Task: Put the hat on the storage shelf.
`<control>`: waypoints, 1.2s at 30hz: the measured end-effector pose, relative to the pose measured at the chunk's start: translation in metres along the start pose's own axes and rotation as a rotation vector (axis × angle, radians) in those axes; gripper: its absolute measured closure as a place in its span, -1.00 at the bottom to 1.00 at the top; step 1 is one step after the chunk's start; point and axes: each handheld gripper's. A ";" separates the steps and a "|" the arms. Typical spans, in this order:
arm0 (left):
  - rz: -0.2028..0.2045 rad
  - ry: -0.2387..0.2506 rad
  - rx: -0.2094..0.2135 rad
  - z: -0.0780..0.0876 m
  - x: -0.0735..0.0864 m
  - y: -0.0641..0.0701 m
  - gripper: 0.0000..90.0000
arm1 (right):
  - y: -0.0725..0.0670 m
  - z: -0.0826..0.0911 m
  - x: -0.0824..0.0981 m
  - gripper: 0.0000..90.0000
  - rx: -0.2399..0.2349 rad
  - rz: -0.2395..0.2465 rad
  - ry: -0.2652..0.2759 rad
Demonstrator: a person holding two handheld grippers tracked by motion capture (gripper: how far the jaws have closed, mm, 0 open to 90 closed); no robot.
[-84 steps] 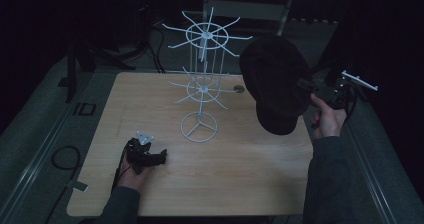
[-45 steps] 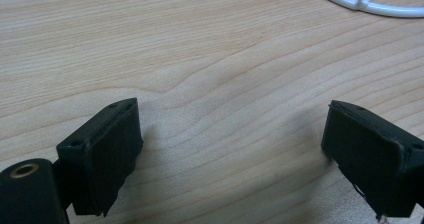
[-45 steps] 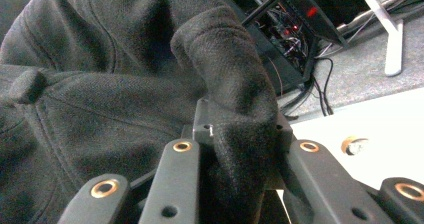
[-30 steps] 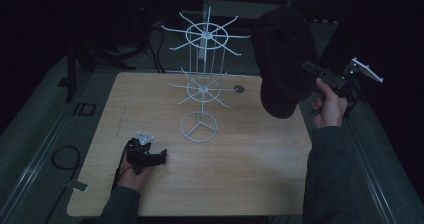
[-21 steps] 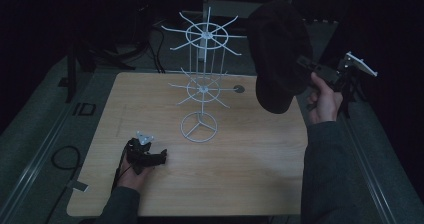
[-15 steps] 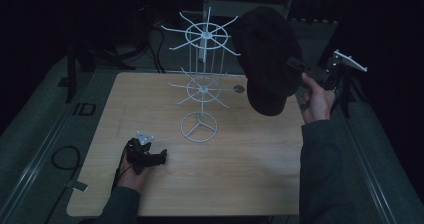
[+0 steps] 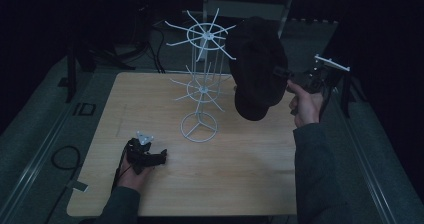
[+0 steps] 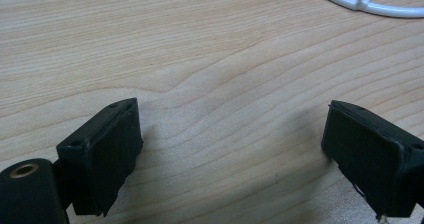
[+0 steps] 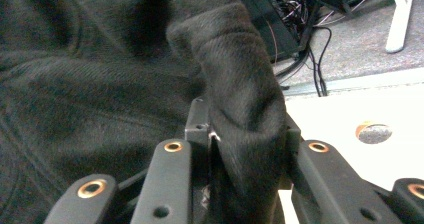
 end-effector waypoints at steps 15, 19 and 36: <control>-0.001 0.001 0.000 0.000 0.000 0.000 -0.79 | -0.003 0.000 0.006 0.33 0.012 0.068 -0.071; -0.001 0.000 0.001 0.000 0.000 0.000 -0.79 | -0.003 0.003 0.006 0.27 0.030 0.087 -0.084; 0.000 0.001 0.000 0.000 0.000 0.000 -0.79 | 0.001 0.017 0.010 0.47 0.073 0.158 -0.107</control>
Point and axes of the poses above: each handheld gripper's, and its own axes: z roughly backward along the jaws, x roughly out of its underside, y roughly to its right
